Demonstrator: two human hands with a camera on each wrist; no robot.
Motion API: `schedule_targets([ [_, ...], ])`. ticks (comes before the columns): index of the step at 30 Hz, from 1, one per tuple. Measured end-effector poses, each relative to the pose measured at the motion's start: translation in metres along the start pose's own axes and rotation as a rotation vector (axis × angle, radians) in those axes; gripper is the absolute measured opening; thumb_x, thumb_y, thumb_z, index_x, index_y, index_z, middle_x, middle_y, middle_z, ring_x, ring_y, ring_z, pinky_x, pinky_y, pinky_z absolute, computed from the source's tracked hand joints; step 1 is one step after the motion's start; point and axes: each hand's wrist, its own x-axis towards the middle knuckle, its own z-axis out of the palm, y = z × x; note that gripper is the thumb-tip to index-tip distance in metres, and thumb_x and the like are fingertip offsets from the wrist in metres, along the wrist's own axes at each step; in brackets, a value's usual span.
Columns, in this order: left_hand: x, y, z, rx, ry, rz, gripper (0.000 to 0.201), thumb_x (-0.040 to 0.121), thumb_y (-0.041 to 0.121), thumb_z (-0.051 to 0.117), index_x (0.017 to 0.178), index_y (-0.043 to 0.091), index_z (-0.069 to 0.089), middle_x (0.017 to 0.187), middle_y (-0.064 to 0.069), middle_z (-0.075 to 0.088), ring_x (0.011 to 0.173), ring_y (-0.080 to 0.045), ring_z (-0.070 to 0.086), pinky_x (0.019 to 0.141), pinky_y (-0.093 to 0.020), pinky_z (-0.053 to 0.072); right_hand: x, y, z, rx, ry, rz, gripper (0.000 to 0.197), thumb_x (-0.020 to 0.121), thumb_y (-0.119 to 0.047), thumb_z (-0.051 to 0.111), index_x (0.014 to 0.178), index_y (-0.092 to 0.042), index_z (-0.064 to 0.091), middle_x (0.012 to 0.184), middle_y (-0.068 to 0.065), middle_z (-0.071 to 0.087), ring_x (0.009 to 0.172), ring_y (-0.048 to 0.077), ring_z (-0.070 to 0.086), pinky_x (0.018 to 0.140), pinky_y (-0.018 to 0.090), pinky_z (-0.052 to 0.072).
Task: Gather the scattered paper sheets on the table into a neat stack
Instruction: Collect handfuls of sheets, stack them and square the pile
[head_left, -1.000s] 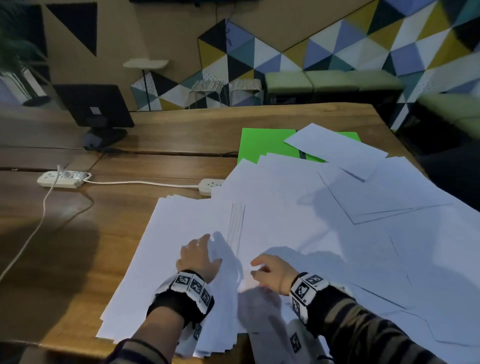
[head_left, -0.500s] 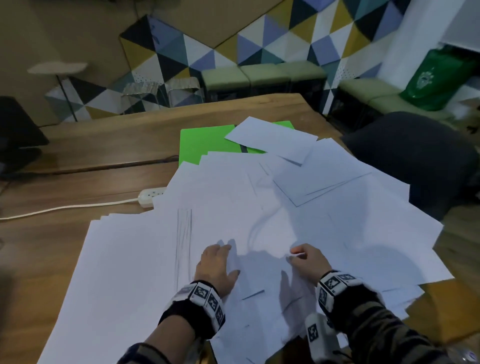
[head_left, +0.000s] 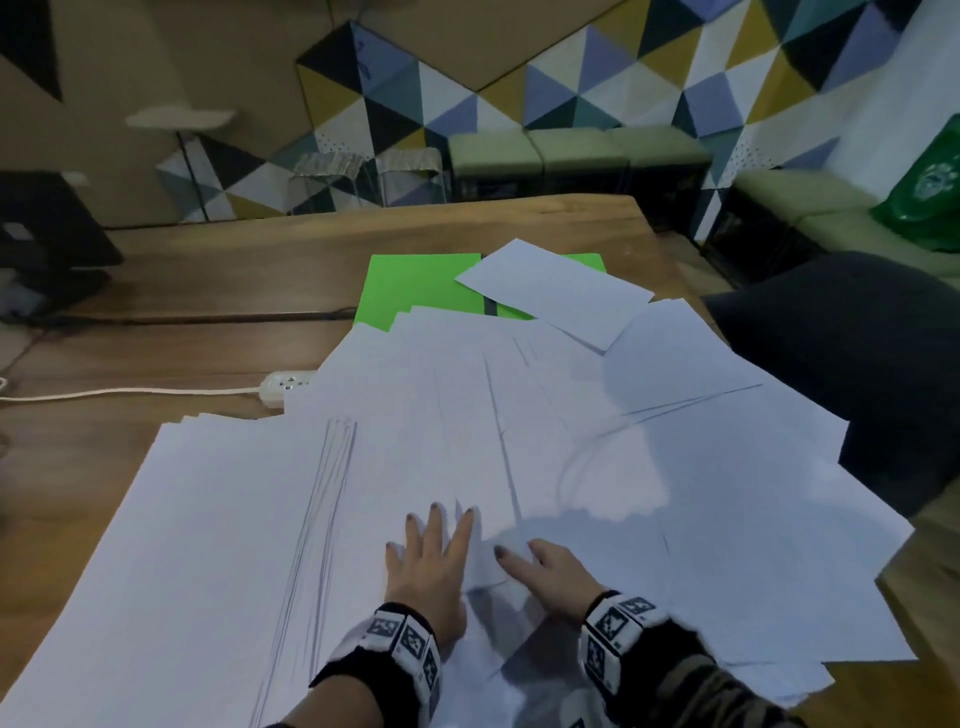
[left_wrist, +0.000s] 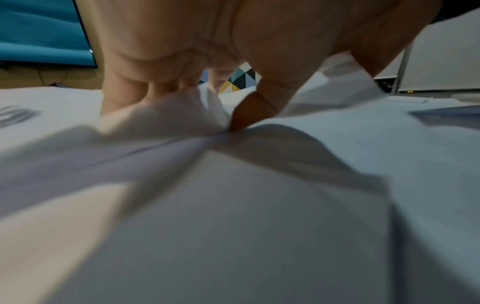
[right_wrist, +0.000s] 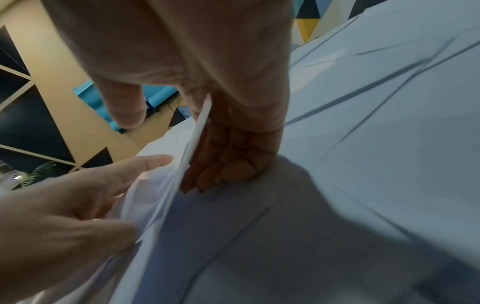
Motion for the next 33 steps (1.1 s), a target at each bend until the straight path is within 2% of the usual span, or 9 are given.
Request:
schedule_targets([
  [6,-0.007,0.008,-0.012,-0.122,0.032,-0.002,0.089,0.089,-0.006,0.034,0.14,0.029,-0.03,0.158,-0.01,-0.01,0.147,-0.03,0.003,0.116,-0.039,0.02,0.021,0.0,-0.005,0.215,0.024,0.004,0.045,0.085,-0.048,0.058,0.062,-0.014,0.038,0.06,-0.002,0.036,0.06,0.013,0.037,0.054,0.015,0.028],
  [8,-0.008,0.012,-0.019,-0.238,0.017,-0.007,0.089,0.087,-0.008,0.033,0.144,0.027,-0.025,0.155,-0.017,0.017,0.136,-0.031,0.034,0.104,-0.035,0.035,0.029,-0.003,-0.004,0.194,-0.009,0.043,0.049,0.088,-0.049,0.053,0.083,-0.001,0.059,0.084,0.01,0.061,0.083,0.023,0.057,0.075,0.026,0.042],
  [11,-0.013,0.021,-0.027,-0.466,0.054,0.081,0.087,0.093,0.005,0.039,0.141,0.031,-0.029,0.119,-0.014,0.061,0.099,-0.028,0.062,0.086,-0.031,0.048,0.033,-0.012,0.0,0.2,-0.029,0.114,0.062,0.091,-0.045,0.05,0.121,0.009,0.054,0.122,0.02,0.059,0.112,0.029,0.057,0.102,0.037,0.04],
  [16,-0.026,0.019,-0.026,-0.962,-0.023,0.166,0.101,0.08,0.058,0.058,0.141,0.034,-0.018,0.13,0.009,0.055,0.121,-0.002,0.05,0.097,-0.008,0.034,0.044,-0.021,0.01,0.298,-0.047,0.166,0.023,0.081,-0.023,0.068,0.092,-0.003,0.063,0.087,0.014,0.069,0.074,0.024,0.063,0.069,0.031,0.052],
  [19,-0.027,-0.007,-0.022,-0.999,0.2,-0.013,0.063,0.087,0.029,0.061,0.141,0.028,0.029,0.113,0.001,0.064,0.109,-0.007,0.058,0.077,0.001,0.039,0.044,-0.017,0.004,0.217,0.003,0.115,0.007,0.08,-0.006,0.065,0.074,-0.009,0.063,0.08,0.01,0.063,0.075,0.021,0.058,0.069,0.029,0.047],
  [22,-0.025,-0.036,-0.021,-0.832,0.307,-0.148,0.055,0.083,0.012,0.056,0.134,0.024,0.038,0.122,-0.002,0.057,0.12,-0.018,0.053,0.091,-0.015,0.04,0.046,-0.009,-0.016,0.166,0.102,0.09,0.011,0.084,-0.009,0.061,0.089,-0.001,0.068,0.089,0.012,0.065,0.085,0.022,0.058,0.078,0.029,0.045],
  [25,-0.025,-0.048,-0.015,-0.544,0.05,-0.169,0.096,0.068,0.029,0.056,0.149,0.021,0.008,0.153,-0.004,0.021,0.142,-0.022,0.02,0.116,-0.032,0.022,0.051,-0.001,-0.042,0.123,0.239,0.125,0.023,0.085,-0.012,0.06,0.104,0.002,0.065,0.105,0.017,0.067,0.1,0.031,0.06,0.092,0.037,0.046],
  [29,-0.03,-0.034,-0.004,-0.163,-0.144,-0.141,0.111,0.073,0.031,0.061,0.145,0.032,-0.023,0.154,-0.011,-0.025,0.143,-0.036,-0.02,0.118,-0.049,0.0,0.051,0.01,-0.065,0.078,0.363,0.128,0.024,0.088,-0.011,0.057,0.109,-0.002,0.064,0.11,0.016,0.066,0.102,0.031,0.059,0.091,0.035,0.045],
  [33,-0.03,-0.024,-0.003,-0.094,-0.187,-0.189,0.111,0.072,0.028,0.058,0.142,0.035,-0.028,0.15,-0.011,-0.035,0.139,-0.039,-0.027,0.115,-0.058,-0.003,0.043,0.024,-0.069,0.072,0.393,0.131,0.02,0.089,-0.01,0.056,0.105,-0.004,0.064,0.11,0.015,0.066,0.102,0.031,0.059,0.092,0.034,0.044],
])
